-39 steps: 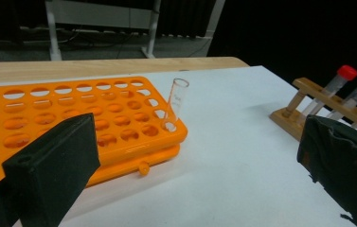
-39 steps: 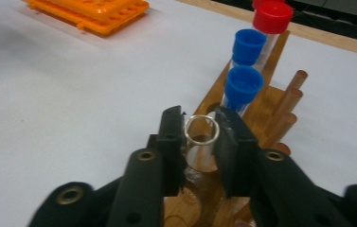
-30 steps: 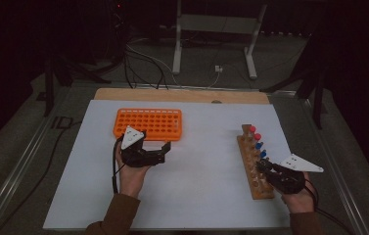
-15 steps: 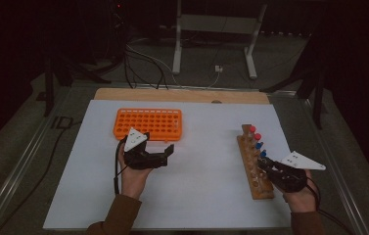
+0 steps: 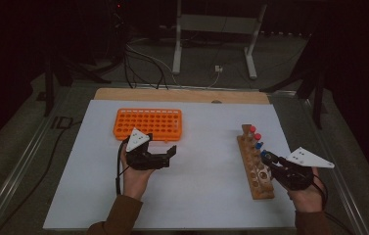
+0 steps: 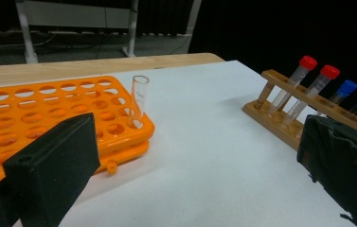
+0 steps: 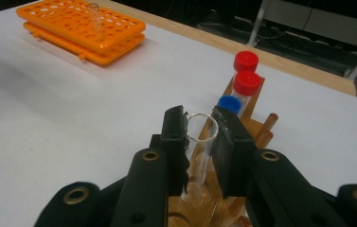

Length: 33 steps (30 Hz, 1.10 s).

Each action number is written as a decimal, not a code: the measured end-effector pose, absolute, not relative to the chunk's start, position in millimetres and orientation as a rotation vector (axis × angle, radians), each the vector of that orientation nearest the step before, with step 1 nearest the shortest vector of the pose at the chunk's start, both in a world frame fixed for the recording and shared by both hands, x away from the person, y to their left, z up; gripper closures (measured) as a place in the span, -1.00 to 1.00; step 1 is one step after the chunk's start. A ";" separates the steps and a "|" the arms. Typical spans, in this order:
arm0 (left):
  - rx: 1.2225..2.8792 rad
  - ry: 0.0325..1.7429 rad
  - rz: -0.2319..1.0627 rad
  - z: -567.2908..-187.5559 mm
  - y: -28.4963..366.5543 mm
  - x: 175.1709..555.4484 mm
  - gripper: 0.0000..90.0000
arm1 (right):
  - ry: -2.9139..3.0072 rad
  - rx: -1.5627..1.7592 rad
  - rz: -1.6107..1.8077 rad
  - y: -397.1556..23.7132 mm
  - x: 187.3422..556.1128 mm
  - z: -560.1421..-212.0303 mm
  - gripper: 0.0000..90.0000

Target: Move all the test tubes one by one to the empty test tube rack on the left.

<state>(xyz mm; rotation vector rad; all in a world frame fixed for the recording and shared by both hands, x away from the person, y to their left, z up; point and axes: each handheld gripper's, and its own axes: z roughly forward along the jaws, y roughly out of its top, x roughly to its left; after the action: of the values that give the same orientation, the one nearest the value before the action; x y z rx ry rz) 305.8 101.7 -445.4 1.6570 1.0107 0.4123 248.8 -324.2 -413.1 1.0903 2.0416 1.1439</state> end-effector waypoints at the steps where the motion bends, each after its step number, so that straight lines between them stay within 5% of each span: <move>1: 1.658 1.011 0.413 -445.6 101.0 305.8 -0.98 | 2.037 1.091 1.146 -324.4 248.5 -411.1 0.69; 15: 1.681 0.952 0.408 -439.8 85.8 301.1 -0.98 | 1.986 1.082 1.248 -320.8 245.8 -390.1 0.69; 33: 1.792 0.773 0.432 -440.2 28.1 286.5 -0.98 | 2.110 1.099 1.338 -279.2 259.9 -408.2 0.69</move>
<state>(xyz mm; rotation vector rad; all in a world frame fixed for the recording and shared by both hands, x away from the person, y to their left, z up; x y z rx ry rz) 286.5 28.1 -440.2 1.7915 0.7730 0.4320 259.9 -279.2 -408.2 1.0992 2.1098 1.3377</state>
